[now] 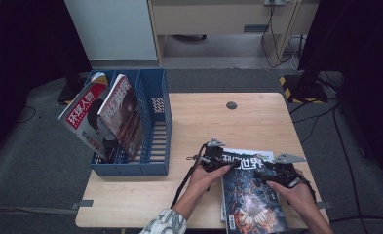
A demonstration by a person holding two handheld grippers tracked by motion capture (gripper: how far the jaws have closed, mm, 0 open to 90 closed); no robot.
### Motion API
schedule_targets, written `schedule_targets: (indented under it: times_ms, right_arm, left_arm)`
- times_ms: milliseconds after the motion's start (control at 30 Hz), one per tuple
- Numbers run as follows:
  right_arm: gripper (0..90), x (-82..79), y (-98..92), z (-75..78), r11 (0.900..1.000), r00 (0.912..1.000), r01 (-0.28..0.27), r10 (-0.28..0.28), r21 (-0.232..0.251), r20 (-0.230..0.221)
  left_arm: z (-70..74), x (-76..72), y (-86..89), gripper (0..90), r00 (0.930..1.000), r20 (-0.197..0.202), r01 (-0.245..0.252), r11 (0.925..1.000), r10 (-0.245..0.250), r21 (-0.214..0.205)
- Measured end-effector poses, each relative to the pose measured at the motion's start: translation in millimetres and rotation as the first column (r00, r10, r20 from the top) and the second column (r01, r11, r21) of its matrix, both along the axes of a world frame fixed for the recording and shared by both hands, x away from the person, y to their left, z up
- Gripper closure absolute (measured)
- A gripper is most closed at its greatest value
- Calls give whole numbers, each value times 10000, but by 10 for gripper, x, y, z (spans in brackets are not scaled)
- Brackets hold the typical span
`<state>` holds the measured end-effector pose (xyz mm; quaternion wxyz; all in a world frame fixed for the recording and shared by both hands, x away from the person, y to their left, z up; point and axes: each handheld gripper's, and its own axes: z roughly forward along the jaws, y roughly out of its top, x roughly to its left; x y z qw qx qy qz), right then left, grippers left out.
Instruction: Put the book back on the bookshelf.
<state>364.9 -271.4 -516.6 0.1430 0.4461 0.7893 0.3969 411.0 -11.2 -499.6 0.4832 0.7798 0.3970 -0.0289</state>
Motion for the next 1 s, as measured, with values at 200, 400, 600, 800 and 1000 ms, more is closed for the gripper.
schedule_targets:
  times_ms: [200, 400, 600, 800, 1000]
  right_arm:
    - [344, 0, -5, -2, 10000, 10000, 3, -3, 18, 16]
    - [263, -1, 4, -3, 9998, 9999, -15, 18, 203, -152]
    - [184, 25, -35, -6, 9987, 9995, 156, -141, 477, -299]
    - [135, 42, -66, -8, 9972, 9988, 282, -252, 697, -428]
    - [138, 29, -37, 36, 9961, 9999, -38, 47, 879, -105]
  left_arm:
    - [64, -5, -18, 509, 10000, -21, 58, 10000, -58, 30]
    - [89, 7, 8, 578, 9997, -243, 5, 9999, -8, -107]
    - [149, -2, 6, 622, 9998, -140, 148, 9995, -151, -264]
    - [212, -23, -17, 654, 9997, 40, 261, 9992, -260, -307]
    - [340, -72, -66, 673, 9972, 571, 500, 9987, -492, -126]
